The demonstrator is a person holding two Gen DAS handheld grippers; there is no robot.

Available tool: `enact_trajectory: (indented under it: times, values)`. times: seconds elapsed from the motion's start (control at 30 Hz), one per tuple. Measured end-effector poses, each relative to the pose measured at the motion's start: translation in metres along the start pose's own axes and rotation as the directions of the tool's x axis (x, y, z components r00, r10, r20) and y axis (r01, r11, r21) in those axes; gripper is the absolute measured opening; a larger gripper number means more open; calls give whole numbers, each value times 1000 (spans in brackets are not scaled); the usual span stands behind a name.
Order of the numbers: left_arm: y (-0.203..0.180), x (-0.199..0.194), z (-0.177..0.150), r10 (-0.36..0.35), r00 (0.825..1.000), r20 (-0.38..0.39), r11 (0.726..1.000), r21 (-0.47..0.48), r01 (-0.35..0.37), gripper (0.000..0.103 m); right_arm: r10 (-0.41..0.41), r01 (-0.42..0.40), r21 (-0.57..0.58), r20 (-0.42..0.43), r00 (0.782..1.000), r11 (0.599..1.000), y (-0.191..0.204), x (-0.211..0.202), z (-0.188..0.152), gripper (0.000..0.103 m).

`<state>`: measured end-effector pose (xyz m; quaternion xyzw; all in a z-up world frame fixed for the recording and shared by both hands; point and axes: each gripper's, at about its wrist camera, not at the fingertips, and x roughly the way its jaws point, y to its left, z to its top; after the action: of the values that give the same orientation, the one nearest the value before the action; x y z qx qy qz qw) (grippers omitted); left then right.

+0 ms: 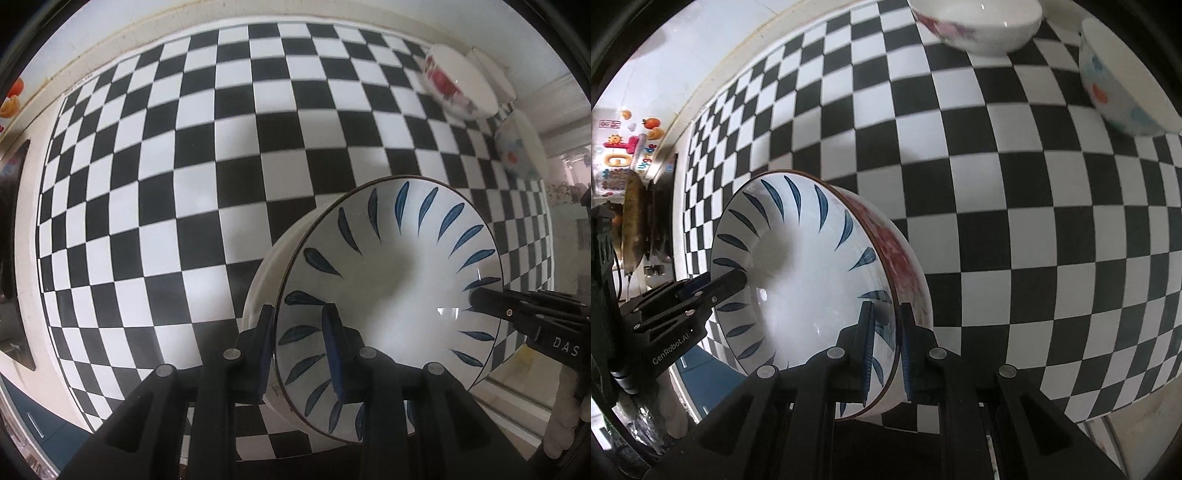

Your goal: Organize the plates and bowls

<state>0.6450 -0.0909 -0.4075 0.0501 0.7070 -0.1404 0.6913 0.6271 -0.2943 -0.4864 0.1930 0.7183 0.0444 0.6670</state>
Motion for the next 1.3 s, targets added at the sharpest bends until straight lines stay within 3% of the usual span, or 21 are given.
enact_trajectory:
  times: [0.57,1.3]
  values:
    - [0,15,-3,22,998,-60,999,-39,-24,24,-45,42,-65,-56,997,997,10,23,3,15]
    - [4,29,-11,44,997,-67,991,-121,-51,24,-64,56,-85,-93,994,995,17,22,-5,19]
